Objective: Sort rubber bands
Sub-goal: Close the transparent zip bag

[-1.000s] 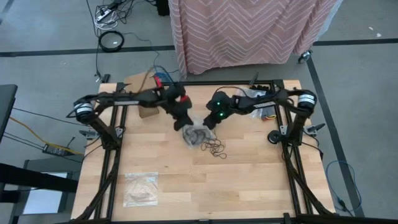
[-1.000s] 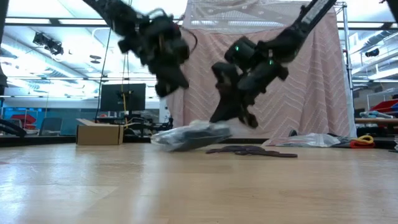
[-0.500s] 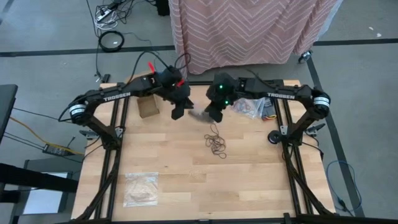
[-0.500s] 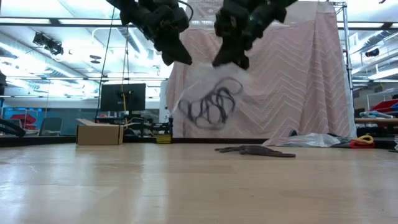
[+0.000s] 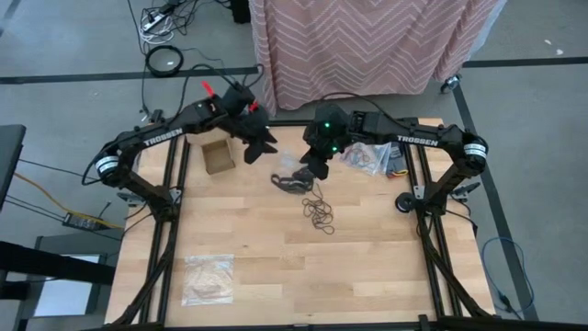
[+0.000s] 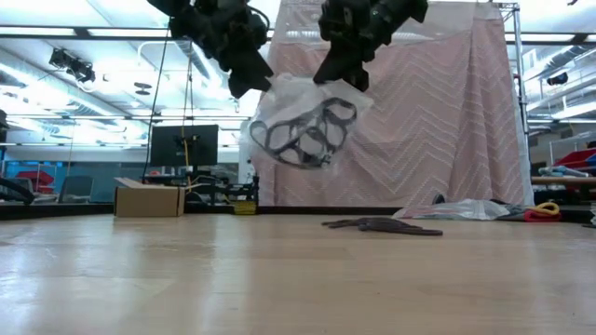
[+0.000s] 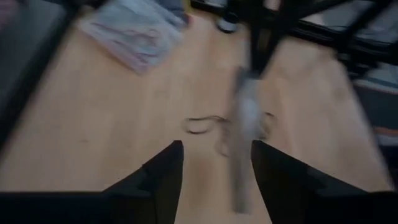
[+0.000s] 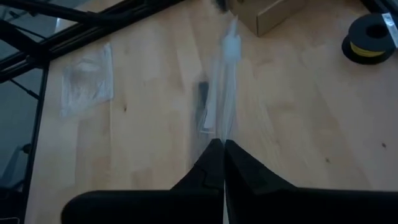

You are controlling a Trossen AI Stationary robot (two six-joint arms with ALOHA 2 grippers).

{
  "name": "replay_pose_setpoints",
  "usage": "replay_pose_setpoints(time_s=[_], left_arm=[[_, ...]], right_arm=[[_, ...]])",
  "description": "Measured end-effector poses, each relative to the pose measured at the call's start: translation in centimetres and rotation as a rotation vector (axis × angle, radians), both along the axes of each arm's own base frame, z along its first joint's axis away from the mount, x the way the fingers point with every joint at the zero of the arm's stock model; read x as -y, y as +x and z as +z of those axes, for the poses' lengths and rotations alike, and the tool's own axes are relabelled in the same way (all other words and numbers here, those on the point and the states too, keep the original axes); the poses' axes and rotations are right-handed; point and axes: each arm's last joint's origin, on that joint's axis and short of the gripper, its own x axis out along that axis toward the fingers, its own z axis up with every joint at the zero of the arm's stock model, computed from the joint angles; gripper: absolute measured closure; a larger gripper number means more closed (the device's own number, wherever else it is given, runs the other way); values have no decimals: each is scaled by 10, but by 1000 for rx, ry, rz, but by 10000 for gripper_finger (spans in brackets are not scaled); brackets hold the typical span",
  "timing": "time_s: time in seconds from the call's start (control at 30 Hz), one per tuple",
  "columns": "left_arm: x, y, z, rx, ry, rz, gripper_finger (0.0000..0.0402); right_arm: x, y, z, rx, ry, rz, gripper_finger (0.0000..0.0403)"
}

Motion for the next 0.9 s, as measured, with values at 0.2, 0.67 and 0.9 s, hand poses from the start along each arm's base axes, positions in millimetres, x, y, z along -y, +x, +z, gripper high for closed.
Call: replay_pose_setpoints(time_s=[0.2,0.67,0.9], left_arm=[[9,7,-1,15,-11,-52,204],[15,14,0,18,49,-28,204],[17,15,0,17,51,-31,278]], right_arm=[[0,0,0,3,2,2,403],[-1,3,3,48,14,20,403],[-1,4,3,52,14,20,403]])
